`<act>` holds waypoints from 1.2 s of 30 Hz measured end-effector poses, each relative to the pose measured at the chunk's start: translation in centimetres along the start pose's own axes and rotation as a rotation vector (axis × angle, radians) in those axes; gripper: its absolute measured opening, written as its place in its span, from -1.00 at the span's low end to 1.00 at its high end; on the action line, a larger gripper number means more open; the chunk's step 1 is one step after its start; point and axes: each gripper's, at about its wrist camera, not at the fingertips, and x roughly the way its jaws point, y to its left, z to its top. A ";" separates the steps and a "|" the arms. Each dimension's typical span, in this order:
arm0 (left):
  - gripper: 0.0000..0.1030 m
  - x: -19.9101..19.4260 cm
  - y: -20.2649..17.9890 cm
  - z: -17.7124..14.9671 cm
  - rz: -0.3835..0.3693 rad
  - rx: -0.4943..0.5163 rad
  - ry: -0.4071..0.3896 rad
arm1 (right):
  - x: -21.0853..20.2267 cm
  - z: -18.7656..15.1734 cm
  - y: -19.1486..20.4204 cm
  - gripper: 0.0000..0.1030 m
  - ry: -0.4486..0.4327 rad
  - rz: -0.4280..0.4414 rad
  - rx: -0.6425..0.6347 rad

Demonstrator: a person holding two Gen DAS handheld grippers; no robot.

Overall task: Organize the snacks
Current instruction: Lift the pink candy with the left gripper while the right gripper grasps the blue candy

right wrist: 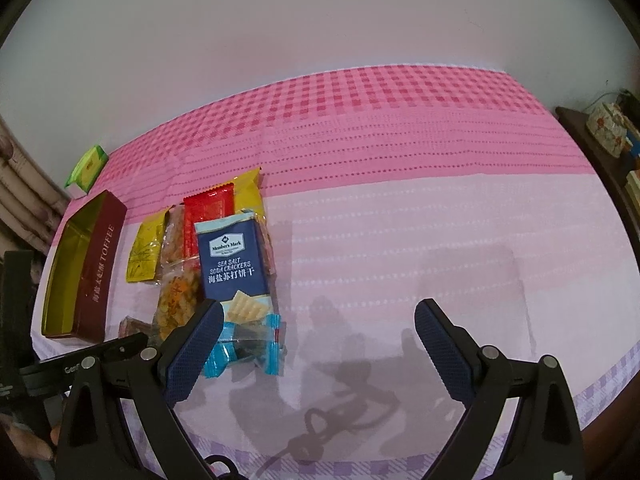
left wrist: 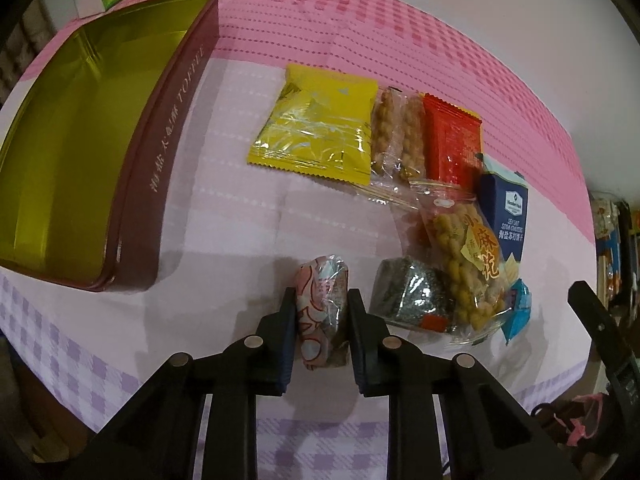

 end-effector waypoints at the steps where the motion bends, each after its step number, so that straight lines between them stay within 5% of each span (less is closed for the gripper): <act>1: -0.54 0.0 0.1 0.0 0.003 0.004 -0.003 | 0.1 0.0 0.1 0.81 0.001 -0.001 -0.006; 9: -0.54 -0.9 0.7 -0.5 0.005 0.059 -0.035 | 0.6 -0.7 2.3 0.45 0.030 0.075 -0.103; 15: -0.54 -2.8 0.3 -0.6 0.003 0.109 -0.096 | 1.7 -1.7 4.2 0.35 0.071 0.084 -0.167; 22: -0.54 -4.9 -0.2 -0.6 0.003 0.154 -0.154 | 2.7 -2.4 4.4 0.27 0.100 0.084 -0.161; 36: -0.54 -7.6 0.8 1.1 0.034 0.177 -0.222 | 3.1 -2.6 4.6 -0.19 0.084 0.105 -0.153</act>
